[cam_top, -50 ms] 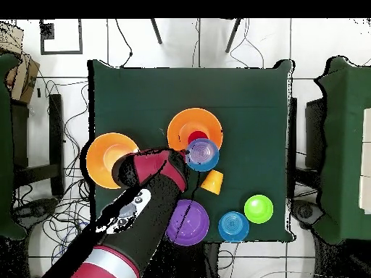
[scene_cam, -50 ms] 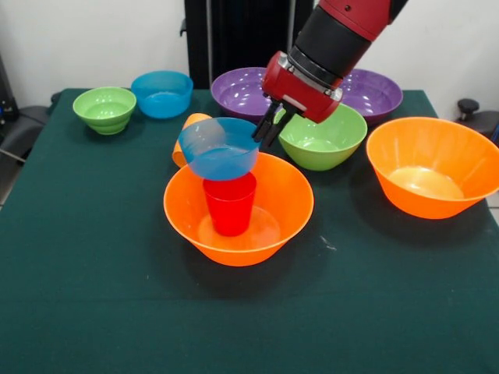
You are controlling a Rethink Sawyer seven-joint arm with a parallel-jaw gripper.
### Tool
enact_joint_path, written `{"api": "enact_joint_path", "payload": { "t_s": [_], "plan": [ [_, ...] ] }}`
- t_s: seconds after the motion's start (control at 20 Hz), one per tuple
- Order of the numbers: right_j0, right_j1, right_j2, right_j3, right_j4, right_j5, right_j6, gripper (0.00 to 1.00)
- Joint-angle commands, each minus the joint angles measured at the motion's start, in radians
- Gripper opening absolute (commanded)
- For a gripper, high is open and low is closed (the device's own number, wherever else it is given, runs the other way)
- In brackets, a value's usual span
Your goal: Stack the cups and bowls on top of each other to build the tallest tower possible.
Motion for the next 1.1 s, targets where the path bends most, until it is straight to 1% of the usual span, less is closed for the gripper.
{"api": "enact_joint_path", "payload": {
  "t_s": [0.05,0.2,0.3,0.4,0.55,0.65,0.8,1.1],
  "plan": [
    [0.009,0.046,0.077,-0.064,0.043,-0.079,0.184,0.0],
    [-0.023,0.039,0.111,-0.068,0.043,-0.082,0.152,0.0],
    [-0.022,0.061,0.111,-0.074,0.046,-0.108,0.163,0.0],
    [-0.026,0.088,0.11,-0.1,0.054,-0.116,0.167,0.0],
    [-0.023,0.108,0.102,-0.103,0.064,-0.135,0.178,0.0],
    [-0.031,0.111,0.115,-0.093,0.069,-0.147,0.175,0.0],
    [-0.028,0.121,0.11,-0.089,0.078,-0.163,0.175,0.0],
    [-0.031,0.129,0.112,-0.101,0.097,-0.161,0.153,0.0]
  ]
}}
